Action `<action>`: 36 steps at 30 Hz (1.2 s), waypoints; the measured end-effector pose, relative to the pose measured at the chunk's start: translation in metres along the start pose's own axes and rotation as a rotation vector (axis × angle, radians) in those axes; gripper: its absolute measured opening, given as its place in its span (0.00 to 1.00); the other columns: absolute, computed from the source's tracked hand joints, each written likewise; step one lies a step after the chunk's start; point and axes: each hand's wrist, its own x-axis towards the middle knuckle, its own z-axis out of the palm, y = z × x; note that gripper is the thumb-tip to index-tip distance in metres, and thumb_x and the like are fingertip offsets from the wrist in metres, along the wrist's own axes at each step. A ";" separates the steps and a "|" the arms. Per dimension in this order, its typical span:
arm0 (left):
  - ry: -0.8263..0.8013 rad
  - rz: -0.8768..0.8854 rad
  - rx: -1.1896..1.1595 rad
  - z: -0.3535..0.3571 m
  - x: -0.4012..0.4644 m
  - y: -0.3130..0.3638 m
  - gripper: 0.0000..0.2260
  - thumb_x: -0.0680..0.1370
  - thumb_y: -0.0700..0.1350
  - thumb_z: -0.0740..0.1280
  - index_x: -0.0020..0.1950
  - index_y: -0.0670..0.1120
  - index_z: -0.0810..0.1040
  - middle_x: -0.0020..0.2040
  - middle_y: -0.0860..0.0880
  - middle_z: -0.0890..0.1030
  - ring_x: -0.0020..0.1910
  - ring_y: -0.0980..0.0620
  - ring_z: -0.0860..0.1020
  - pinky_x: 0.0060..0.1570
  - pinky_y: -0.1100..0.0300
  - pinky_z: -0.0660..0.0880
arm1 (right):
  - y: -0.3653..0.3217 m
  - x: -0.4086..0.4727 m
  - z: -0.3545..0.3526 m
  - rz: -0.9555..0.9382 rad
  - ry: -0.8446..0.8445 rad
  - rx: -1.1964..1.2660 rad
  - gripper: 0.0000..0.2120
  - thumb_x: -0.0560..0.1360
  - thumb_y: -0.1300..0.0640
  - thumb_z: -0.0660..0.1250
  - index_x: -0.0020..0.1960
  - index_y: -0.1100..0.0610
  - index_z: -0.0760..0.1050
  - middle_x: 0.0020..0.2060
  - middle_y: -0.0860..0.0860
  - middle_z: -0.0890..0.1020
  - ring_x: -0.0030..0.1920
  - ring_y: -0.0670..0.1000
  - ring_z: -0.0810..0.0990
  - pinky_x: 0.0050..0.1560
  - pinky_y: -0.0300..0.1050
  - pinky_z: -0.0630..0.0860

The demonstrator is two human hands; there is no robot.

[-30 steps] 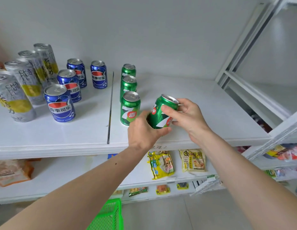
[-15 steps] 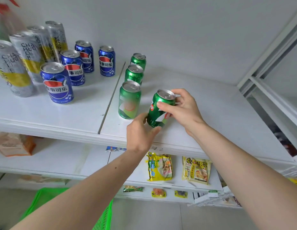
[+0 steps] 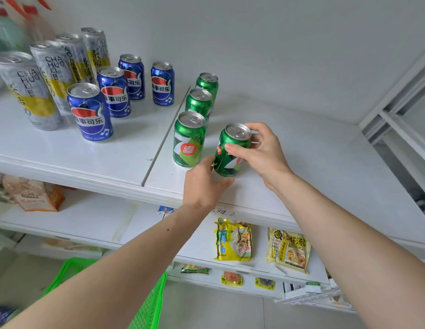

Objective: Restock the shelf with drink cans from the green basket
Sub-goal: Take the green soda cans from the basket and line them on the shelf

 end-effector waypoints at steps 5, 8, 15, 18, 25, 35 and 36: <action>0.004 0.005 -0.001 0.001 0.002 -0.001 0.22 0.69 0.47 0.75 0.61 0.48 0.77 0.54 0.50 0.82 0.54 0.50 0.78 0.55 0.53 0.76 | -0.003 0.006 -0.005 0.050 -0.028 0.010 0.26 0.64 0.51 0.81 0.58 0.49 0.74 0.55 0.50 0.82 0.49 0.49 0.83 0.47 0.45 0.79; 0.006 0.002 -0.004 0.002 0.003 -0.002 0.22 0.69 0.47 0.75 0.61 0.48 0.77 0.54 0.51 0.83 0.54 0.50 0.78 0.56 0.53 0.76 | -0.008 0.009 -0.007 0.051 -0.052 0.018 0.18 0.68 0.52 0.78 0.54 0.47 0.76 0.53 0.48 0.84 0.50 0.46 0.82 0.49 0.43 0.76; 0.003 0.016 0.026 0.003 0.004 -0.002 0.23 0.69 0.48 0.75 0.62 0.48 0.76 0.55 0.51 0.82 0.55 0.50 0.79 0.56 0.53 0.76 | -0.008 0.010 -0.007 0.036 -0.031 0.013 0.15 0.67 0.52 0.79 0.50 0.47 0.78 0.49 0.47 0.85 0.50 0.48 0.83 0.52 0.48 0.80; -0.001 0.017 0.033 0.004 0.004 -0.003 0.23 0.68 0.49 0.75 0.62 0.48 0.76 0.56 0.51 0.82 0.56 0.50 0.78 0.56 0.53 0.76 | -0.009 0.009 -0.006 0.035 -0.025 0.015 0.15 0.67 0.52 0.79 0.50 0.47 0.78 0.47 0.47 0.85 0.48 0.47 0.83 0.52 0.48 0.80; -0.020 0.013 0.042 0.003 0.005 -0.003 0.24 0.68 0.49 0.76 0.63 0.48 0.75 0.55 0.51 0.82 0.56 0.51 0.78 0.56 0.54 0.76 | -0.010 0.006 -0.002 0.038 0.023 -0.006 0.15 0.66 0.51 0.80 0.48 0.46 0.77 0.45 0.47 0.85 0.47 0.47 0.83 0.50 0.48 0.81; -0.074 0.013 0.052 0.000 0.007 -0.004 0.26 0.68 0.49 0.76 0.64 0.48 0.75 0.56 0.50 0.81 0.57 0.49 0.78 0.57 0.50 0.76 | -0.012 0.002 -0.002 0.024 0.075 -0.035 0.14 0.65 0.52 0.80 0.45 0.46 0.78 0.44 0.48 0.85 0.47 0.50 0.84 0.50 0.50 0.82; -0.081 0.015 0.053 0.000 0.007 -0.004 0.26 0.68 0.50 0.76 0.64 0.48 0.75 0.56 0.50 0.81 0.57 0.49 0.78 0.57 0.50 0.76 | -0.012 0.001 -0.002 0.022 0.075 -0.039 0.14 0.65 0.52 0.80 0.45 0.46 0.78 0.44 0.48 0.85 0.47 0.50 0.84 0.50 0.50 0.82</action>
